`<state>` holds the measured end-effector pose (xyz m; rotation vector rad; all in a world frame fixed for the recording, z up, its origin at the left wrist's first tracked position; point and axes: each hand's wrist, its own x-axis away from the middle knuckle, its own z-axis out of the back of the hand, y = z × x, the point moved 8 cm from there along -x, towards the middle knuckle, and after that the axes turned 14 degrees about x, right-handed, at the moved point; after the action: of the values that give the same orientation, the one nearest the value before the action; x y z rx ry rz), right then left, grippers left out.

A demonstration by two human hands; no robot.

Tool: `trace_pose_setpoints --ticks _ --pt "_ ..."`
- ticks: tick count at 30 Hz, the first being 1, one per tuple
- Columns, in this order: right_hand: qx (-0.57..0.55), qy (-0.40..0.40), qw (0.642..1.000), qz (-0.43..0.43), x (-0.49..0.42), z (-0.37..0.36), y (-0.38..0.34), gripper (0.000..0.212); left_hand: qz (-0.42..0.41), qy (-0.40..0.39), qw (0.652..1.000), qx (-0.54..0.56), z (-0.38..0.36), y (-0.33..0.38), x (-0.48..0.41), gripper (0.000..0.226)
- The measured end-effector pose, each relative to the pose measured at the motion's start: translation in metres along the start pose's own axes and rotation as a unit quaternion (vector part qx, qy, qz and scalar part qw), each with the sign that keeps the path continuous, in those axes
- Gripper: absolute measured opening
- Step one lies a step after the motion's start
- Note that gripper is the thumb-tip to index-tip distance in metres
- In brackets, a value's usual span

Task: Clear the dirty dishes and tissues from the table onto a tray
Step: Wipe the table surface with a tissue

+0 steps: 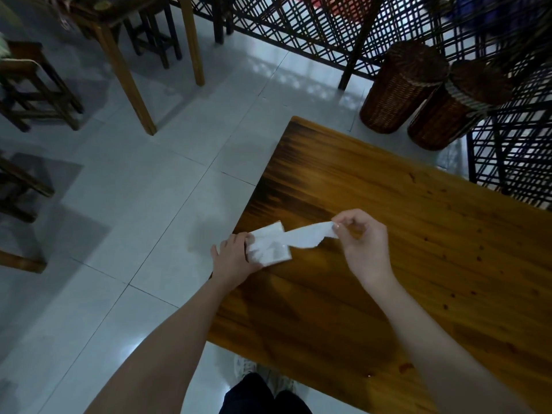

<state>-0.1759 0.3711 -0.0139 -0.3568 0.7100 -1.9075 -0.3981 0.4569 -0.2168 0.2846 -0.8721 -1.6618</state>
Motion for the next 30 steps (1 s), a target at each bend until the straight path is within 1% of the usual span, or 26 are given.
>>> trace_pose_setpoints --ticks 2,5,9,13,18,21,25,30 --pt "-0.021 0.031 0.999 -0.005 -0.004 0.017 0.005 0.021 0.005 0.013 1.0 -0.021 0.004 0.002 -0.002 0.073" --pt "0.004 0.031 0.999 -0.028 -0.005 0.027 0.021 0.016 0.013 0.022 0.999 -0.045 0.008 0.006 -0.003 0.08" --pt "0.004 0.011 0.996 -0.084 0.003 0.029 0.054 0.014 0.011 -0.015 1.0 -0.022 0.003 0.012 -0.001 0.094" --pt "0.027 0.01 0.994 -0.102 0.013 0.042 0.08 0.014 -0.02 -0.034 0.998 -0.046 -0.001 0.031 0.005 0.103" --pt "0.012 0.011 0.99 -0.142 0.029 0.063 0.108 0.015 -0.078 -0.056 0.995 -0.021 -0.009 0.067 0.017 0.098" --pt "0.016 0.018 0.987 -0.161 0.042 0.077 0.123 0.012 -0.086 -0.075 0.993 -0.018 -0.021 0.09 0.023 0.094" --pt "0.029 0.037 0.981 -0.191 0.061 0.092 0.145 0.007 -0.095 -0.123 0.987 -0.036 -0.044 0.114 0.028 0.092" --pt "0.036 0.049 0.974 -0.22 0.084 0.104 0.176 0.009 -0.119 -0.172 0.977 -0.05 -0.074 0.137 0.039 0.093"
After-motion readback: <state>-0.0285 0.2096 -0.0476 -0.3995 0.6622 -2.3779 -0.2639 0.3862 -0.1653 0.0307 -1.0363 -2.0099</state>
